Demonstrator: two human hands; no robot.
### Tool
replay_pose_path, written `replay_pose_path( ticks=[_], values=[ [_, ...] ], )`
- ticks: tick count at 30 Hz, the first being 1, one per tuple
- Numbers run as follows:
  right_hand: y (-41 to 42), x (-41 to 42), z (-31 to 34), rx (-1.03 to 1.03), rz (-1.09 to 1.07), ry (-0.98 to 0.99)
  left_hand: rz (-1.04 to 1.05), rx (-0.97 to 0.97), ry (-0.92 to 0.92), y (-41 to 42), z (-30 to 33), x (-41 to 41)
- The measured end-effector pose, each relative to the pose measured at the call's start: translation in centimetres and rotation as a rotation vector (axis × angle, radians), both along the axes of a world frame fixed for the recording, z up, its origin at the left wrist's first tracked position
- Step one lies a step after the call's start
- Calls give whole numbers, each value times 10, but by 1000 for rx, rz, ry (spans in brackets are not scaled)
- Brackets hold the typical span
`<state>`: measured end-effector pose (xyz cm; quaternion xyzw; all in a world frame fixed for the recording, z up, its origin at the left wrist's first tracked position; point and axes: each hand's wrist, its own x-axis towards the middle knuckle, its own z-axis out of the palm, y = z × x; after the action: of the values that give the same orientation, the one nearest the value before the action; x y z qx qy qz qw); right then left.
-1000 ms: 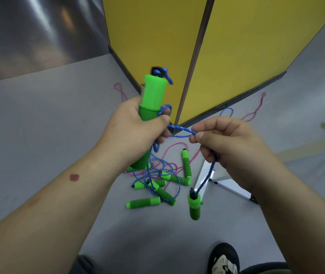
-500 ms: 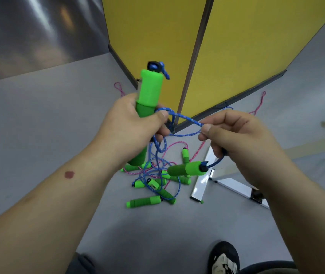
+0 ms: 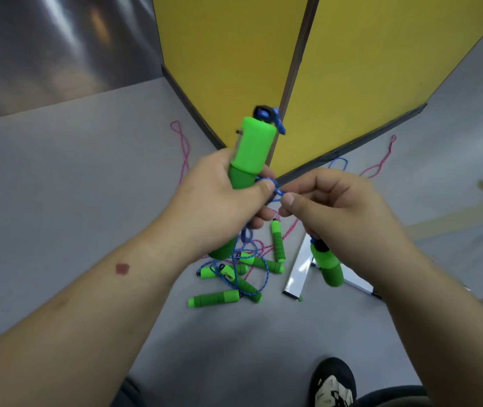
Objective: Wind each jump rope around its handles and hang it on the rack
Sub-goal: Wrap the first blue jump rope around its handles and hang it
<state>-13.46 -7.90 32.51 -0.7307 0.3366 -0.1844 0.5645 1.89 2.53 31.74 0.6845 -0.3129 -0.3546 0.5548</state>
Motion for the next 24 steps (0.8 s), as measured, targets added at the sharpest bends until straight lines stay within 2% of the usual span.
replay_pose_path(
  ticks=[2, 7, 11, 15, 21, 24],
  values=[
    [2, 1, 0, -18, 23, 4, -21, 14, 4, -1, -2, -3],
    [-7, -6, 3, -6, 20, -27, 86, -34, 85, 1, 4, 5],
    [-4, -3, -3, -105, 34, 12, 43, 13, 27, 1, 4, 2],
    [2, 3, -8, -109, 63, -15, -17, 51, -41, -1, 2, -7],
    [-5, -4, -5, 7, 124, -29, 167, -119, 263, -1, 4, 7],
    [-7, -5, -8, 25, 189, 2, 195, -136, 265, -1, 4, 12]
  ],
)
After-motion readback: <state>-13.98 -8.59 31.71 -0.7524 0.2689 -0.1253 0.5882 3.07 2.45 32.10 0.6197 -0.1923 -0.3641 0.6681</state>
